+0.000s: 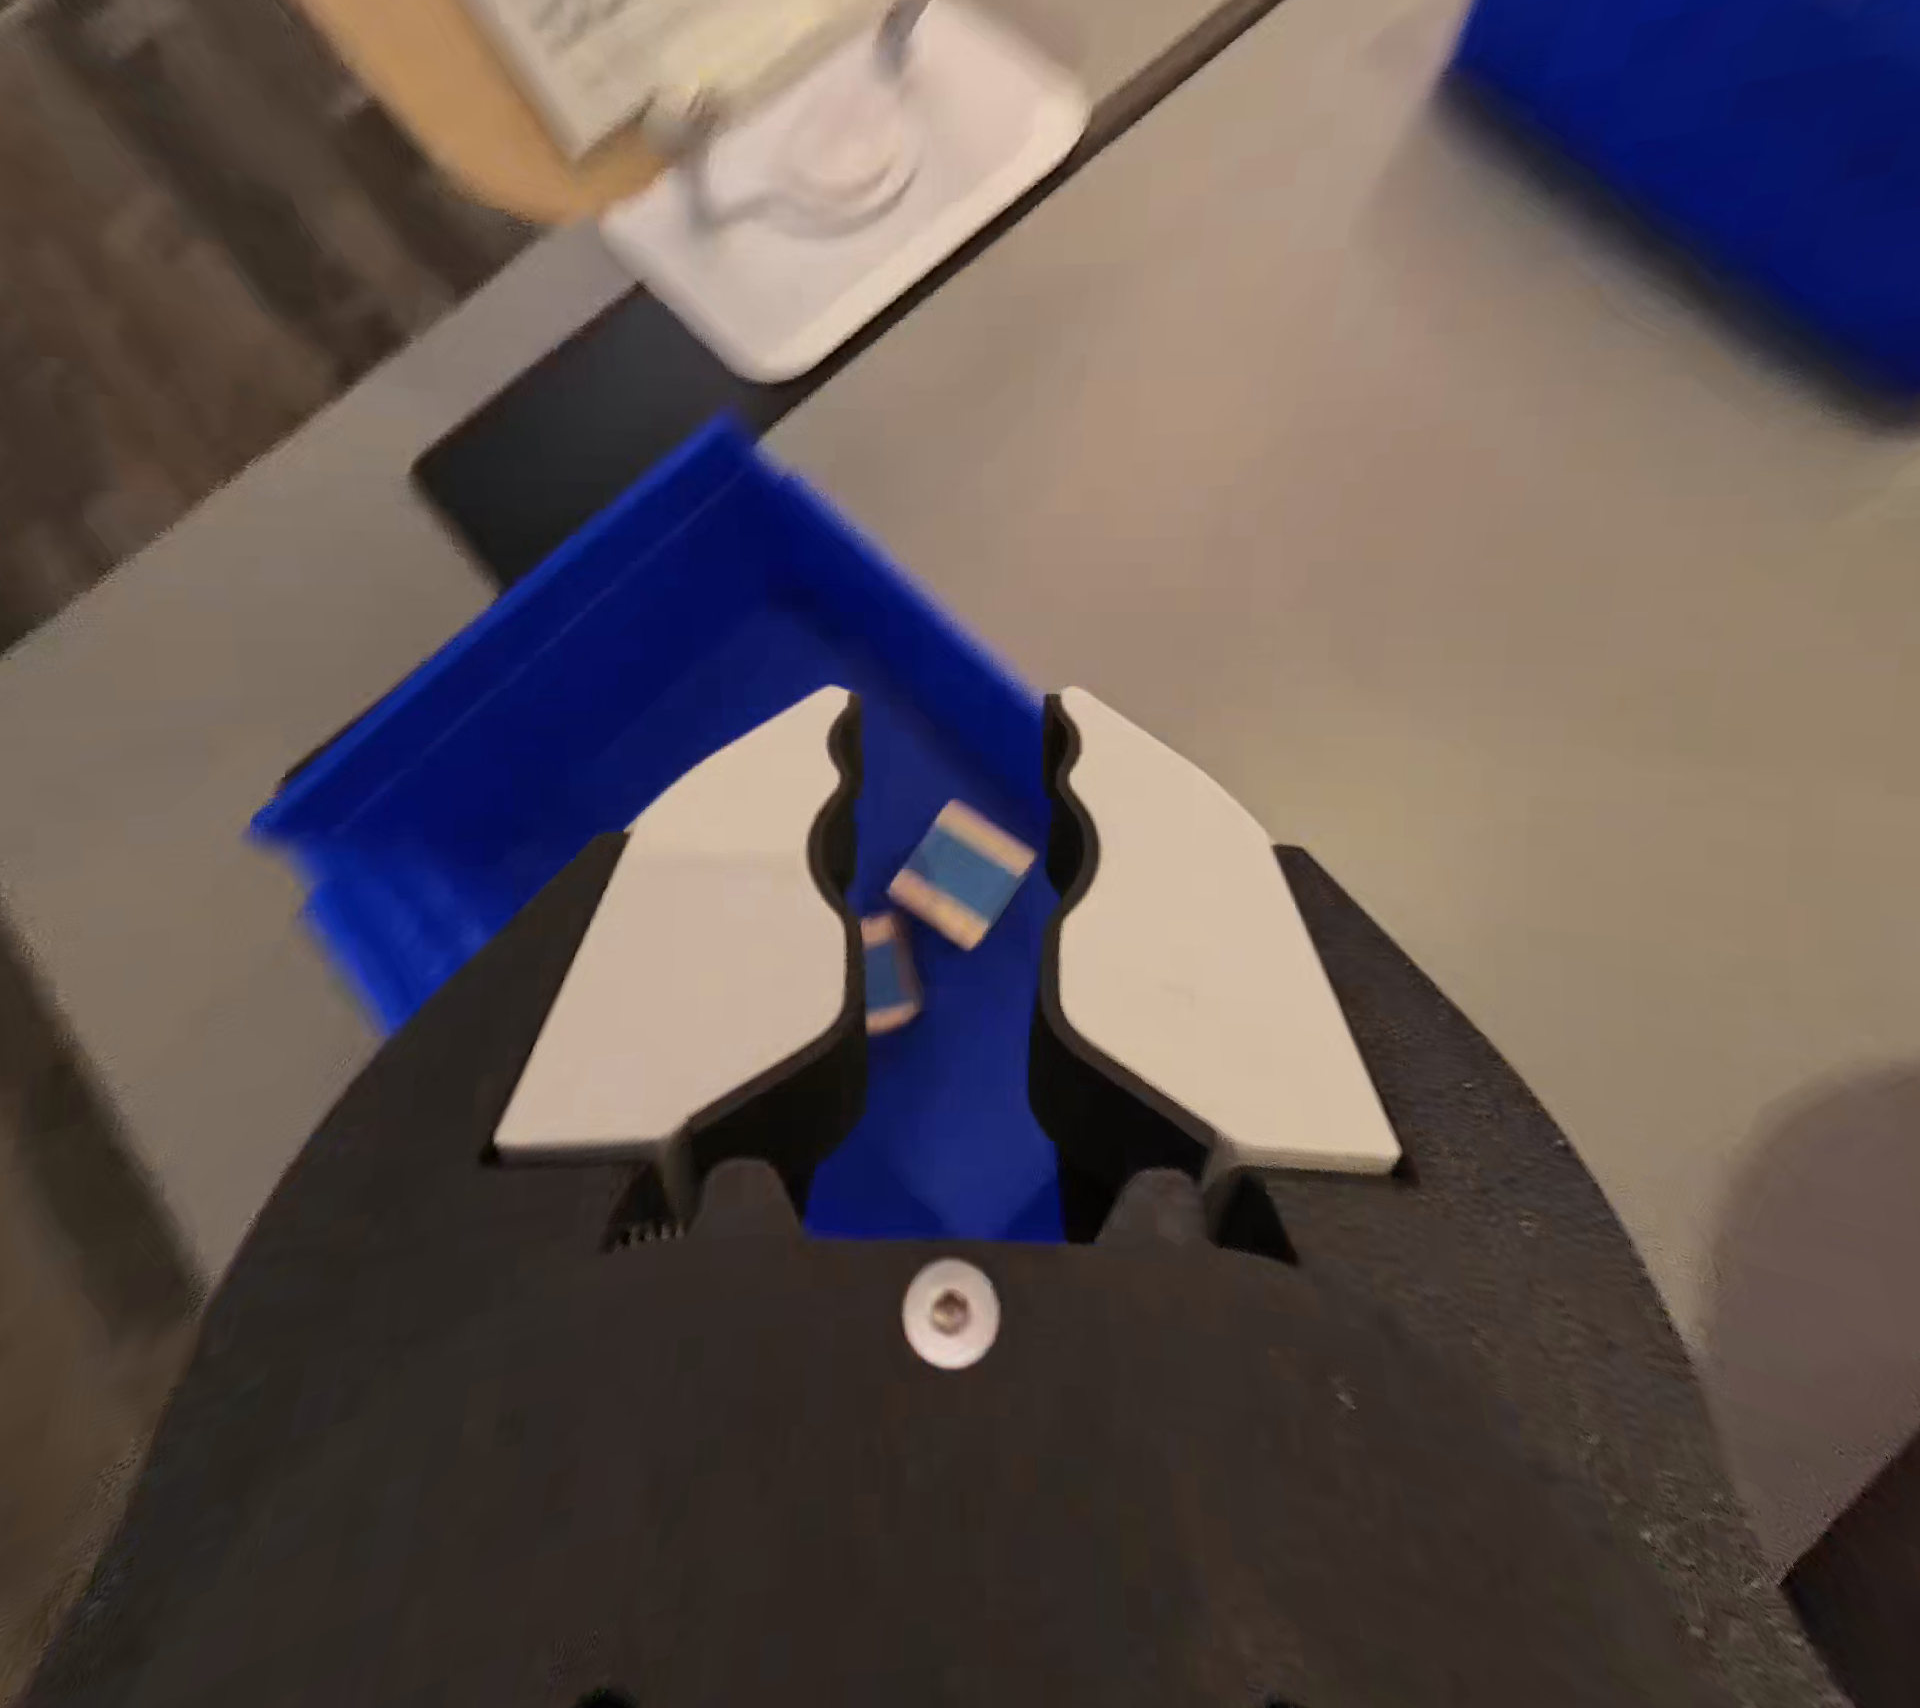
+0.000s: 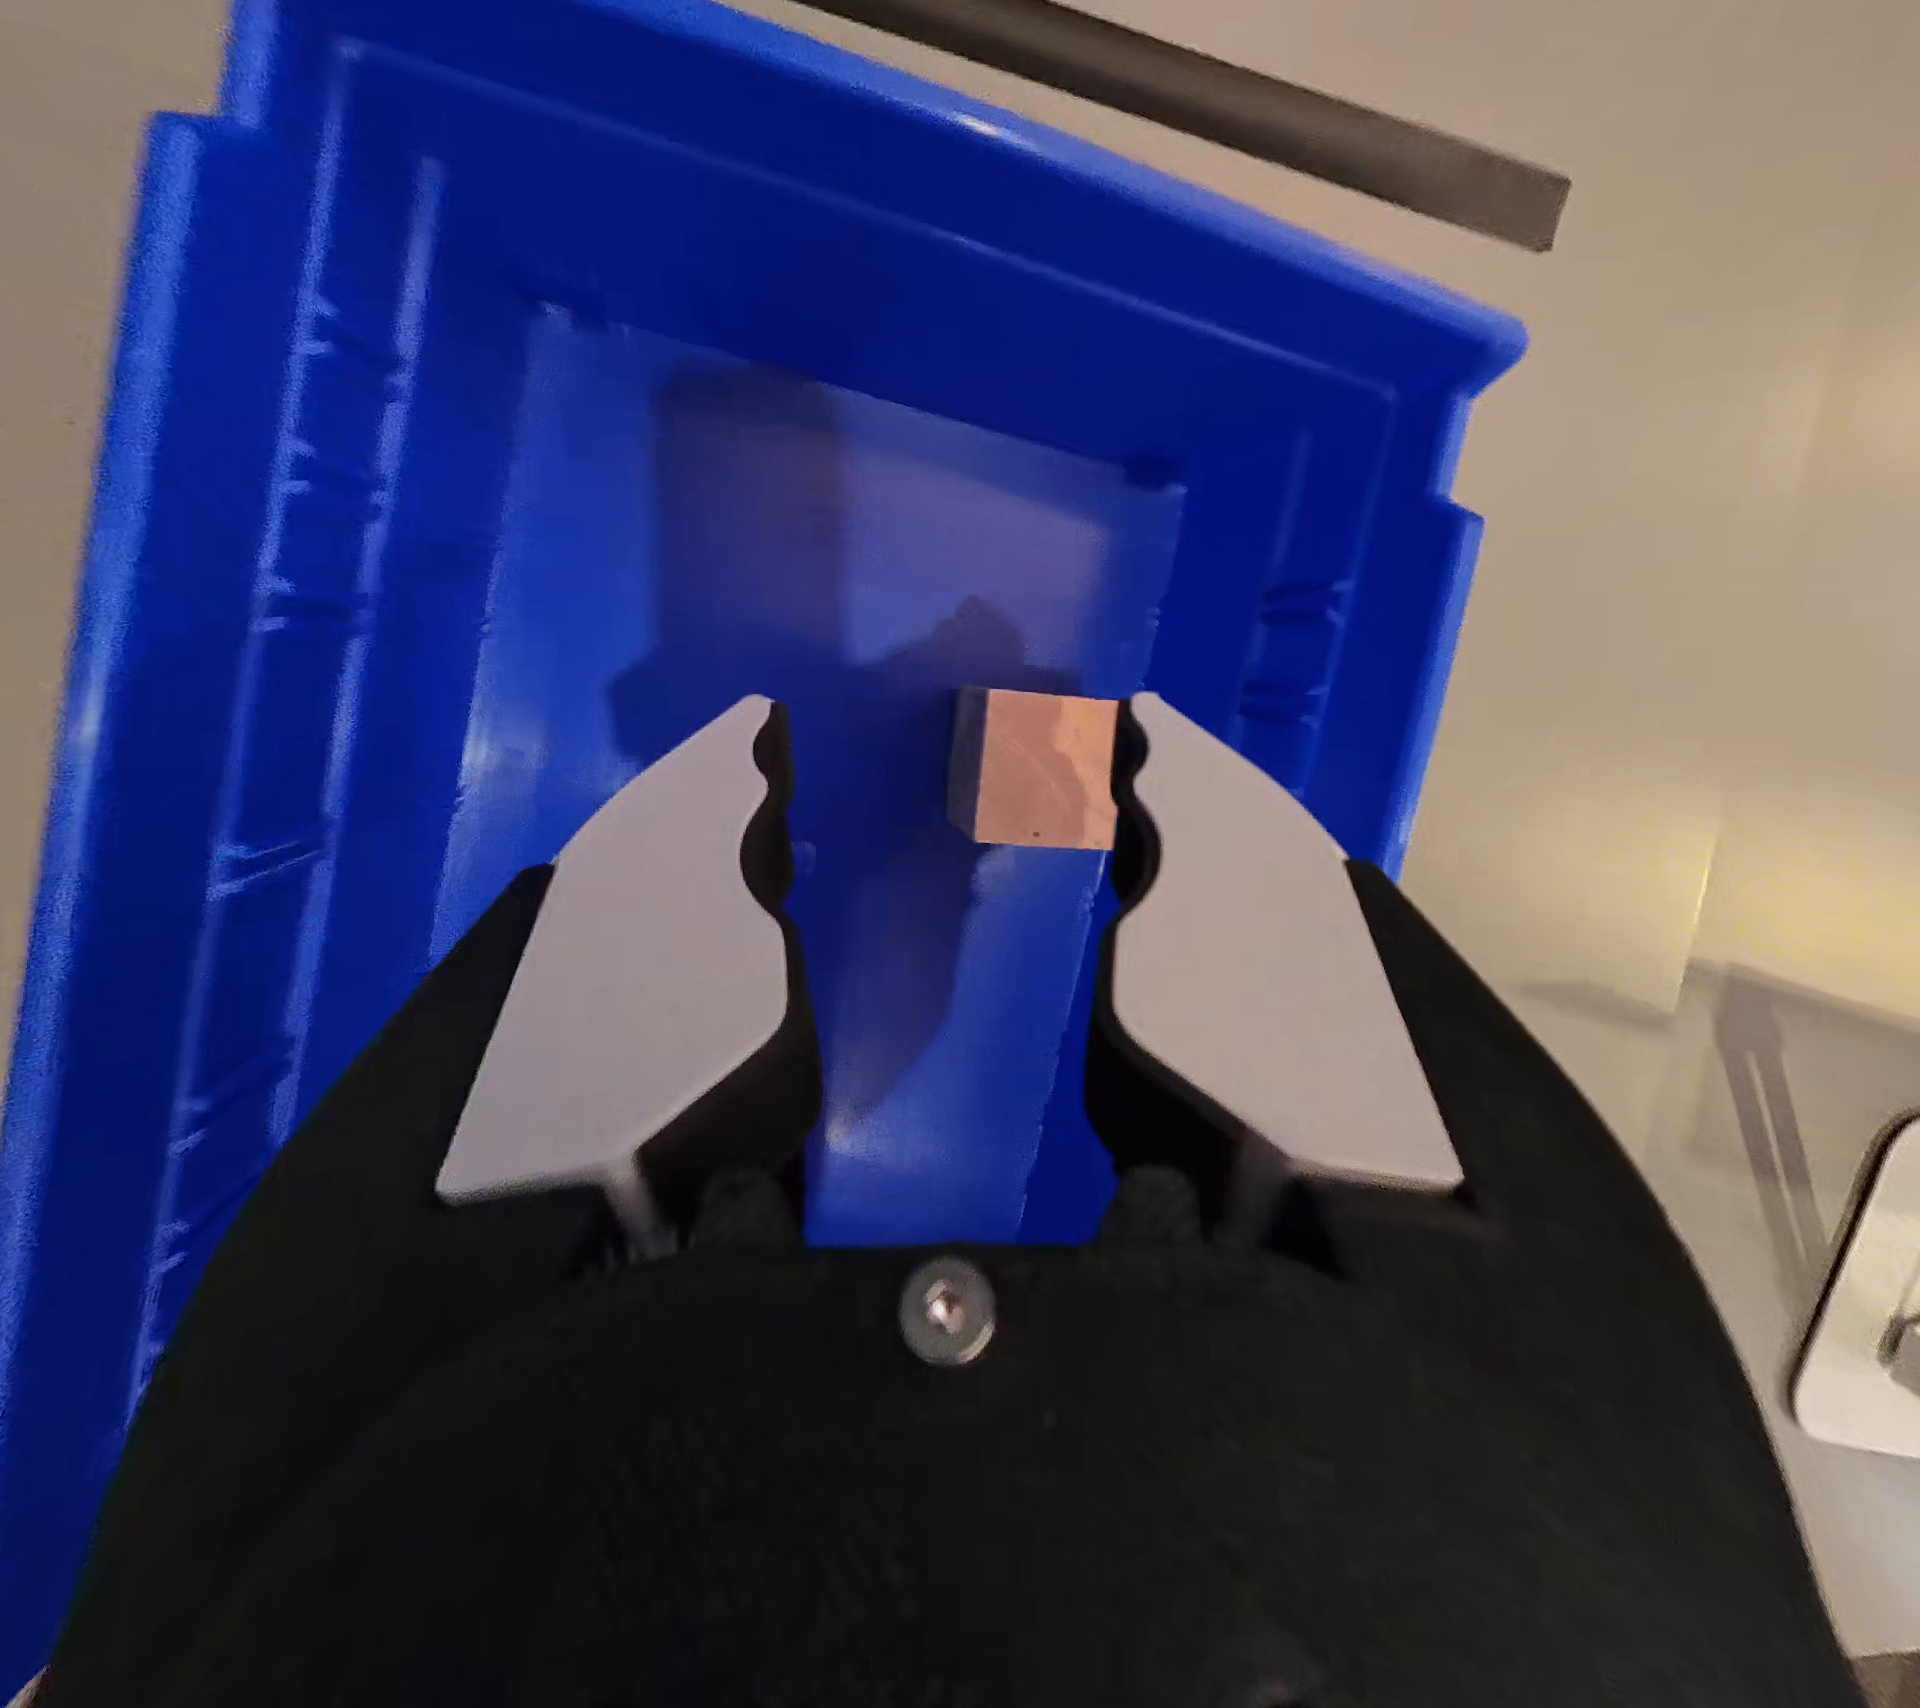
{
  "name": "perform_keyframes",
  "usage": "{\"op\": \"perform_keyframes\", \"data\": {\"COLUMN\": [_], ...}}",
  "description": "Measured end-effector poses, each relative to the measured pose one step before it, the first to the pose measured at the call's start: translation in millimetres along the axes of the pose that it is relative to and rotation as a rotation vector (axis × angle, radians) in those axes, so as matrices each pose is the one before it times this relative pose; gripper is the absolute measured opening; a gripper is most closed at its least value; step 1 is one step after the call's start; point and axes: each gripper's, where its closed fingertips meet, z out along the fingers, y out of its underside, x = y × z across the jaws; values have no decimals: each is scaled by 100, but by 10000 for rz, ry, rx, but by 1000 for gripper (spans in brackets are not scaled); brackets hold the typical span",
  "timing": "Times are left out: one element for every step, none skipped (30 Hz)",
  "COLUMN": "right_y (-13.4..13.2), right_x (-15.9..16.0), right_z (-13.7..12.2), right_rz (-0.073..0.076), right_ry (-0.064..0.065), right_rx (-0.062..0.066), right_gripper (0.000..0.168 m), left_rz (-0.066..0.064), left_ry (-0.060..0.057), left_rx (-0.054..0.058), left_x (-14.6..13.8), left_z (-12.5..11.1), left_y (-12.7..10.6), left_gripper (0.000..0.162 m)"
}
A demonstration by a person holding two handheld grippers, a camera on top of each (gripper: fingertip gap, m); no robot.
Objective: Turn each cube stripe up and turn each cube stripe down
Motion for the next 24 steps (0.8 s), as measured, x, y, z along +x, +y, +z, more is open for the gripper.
{"op": "perform_keyframes", "data": {"right_y": [-123,-77,-66,-61,-33,25,40,-79,-202,-201,-139,-44,6,19,18,-20,-4,7,44,72,51,34,13,-4], "right_x": [-385,-377,-429,-444,-435,-348,-224,-37,40,25,-29,-21,-14,10,28,-18,-67,-50,-63,-104,-102,-98,-76,-69], "right_z": [-213,-123,-29,41,83,109,115,84,17,-9,-27,-16,-12,4,7,5,24,28,37,75,91,106,98,95], "right_rz": [-141,-149,-147,-151,-175,-172,-142,-115,-71,-26,-17,-17,-41,-45,-29,-45,-95,-113,-116,-116,-96,-86,-65,-66], "right_ry": [-30,-38,-72,-99,-102,-78,-22,62,93,42,-5,-11,-7,11,23,10,0,35,32,8,2,-7,11,14], "right_rx": [43,9,2,-7,-22,-56,-66,6,99,109,76,29,-2,-11,-13,11,5,-11,-40,-68,-59,-46,-35,-25], "right_gripper": [61,61,62,62,62,62,62,62,62,62,62,62,62,62,61,61,61,62,61,61,61,61,61,61], "left_rz": [-84,-285,-480,-462,-175,233,538,644,687,622,454,315,285,290,282,194,53,-31,-70,-47,56,118,92,47], "left_ry": [-249,-48,40,47,1,-35,-67,-94,-132,-95,24,-35,-130,-223,-217,15,228,218,83,155,22,-24,95,9], "left_rx": [-633,-634,-493,-318,-193,-87,-125,-260,-231,-144,-267,-446,-451,-324,-149,11,109,163,174,87,-40,-40,-10,18], "left_x": [-1115,-897,-773,-737,-705,-541,-378,-302,-296,-126,49,-56,-172,-315,-327,-1,246,157,-62,67,-45,-31,148,-39], "left_z": [431,642,763,820,824,831,886,912,905,897,831,731,691,660,638,591,517,401,267,225,193,180,207,257], "left_y": [1611,1366,907,424,54,-85,136,412,411,388,615,763,750,528,209,-17,-143,-219,-200,-32,167,175,114,42], "left_gripper": [33,33,33,33,33,33,34,34,34,34,35,39,39,40,41,41,41,41,41,44,48,50,51,52]}}
